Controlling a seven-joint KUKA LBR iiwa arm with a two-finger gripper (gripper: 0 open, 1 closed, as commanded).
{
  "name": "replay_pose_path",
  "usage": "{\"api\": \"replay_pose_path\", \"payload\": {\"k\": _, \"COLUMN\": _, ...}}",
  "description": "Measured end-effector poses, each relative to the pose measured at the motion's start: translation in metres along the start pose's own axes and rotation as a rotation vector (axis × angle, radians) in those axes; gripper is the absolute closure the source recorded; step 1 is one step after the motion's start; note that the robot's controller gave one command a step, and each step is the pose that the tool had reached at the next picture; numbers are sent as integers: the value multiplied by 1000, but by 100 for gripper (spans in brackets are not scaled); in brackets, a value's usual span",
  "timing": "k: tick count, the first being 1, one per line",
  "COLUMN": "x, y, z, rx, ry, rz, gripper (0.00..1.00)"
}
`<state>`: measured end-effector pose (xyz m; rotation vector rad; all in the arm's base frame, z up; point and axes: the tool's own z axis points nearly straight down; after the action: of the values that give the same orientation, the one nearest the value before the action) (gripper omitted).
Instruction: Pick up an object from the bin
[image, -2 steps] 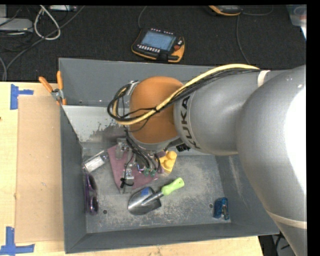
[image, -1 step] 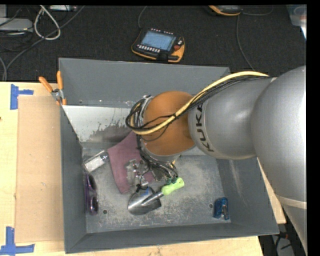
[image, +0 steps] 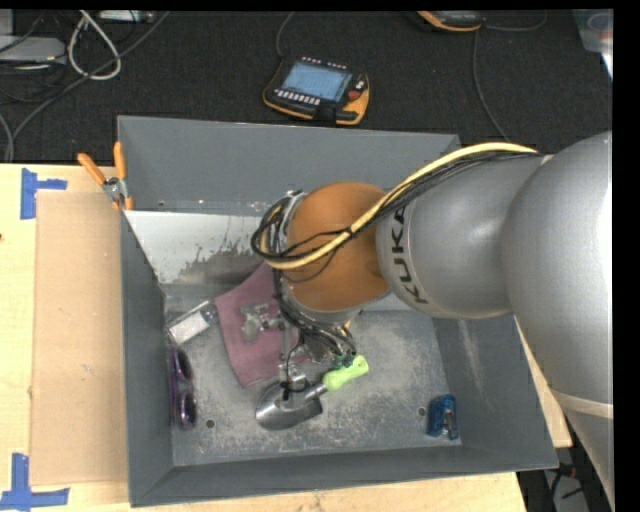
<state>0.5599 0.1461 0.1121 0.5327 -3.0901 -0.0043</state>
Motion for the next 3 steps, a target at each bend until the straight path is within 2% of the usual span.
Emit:
{"api": "replay_pose_path", "payload": {"k": 1, "x": 0, "y": 0, "z": 0, "rx": 0, "ry": 0, "rz": 1, "gripper": 0}}
{"api": "replay_pose_path", "payload": {"k": 2, "x": 16, "y": -29, "z": 24, "rx": 0, "ry": 5, "rz": 28, "gripper": 0}}
{"api": "replay_pose_path", "payload": {"k": 3, "x": 32, "y": -59, "z": 37, "rx": -2, "ry": -2, "rz": -142, "gripper": 100}}
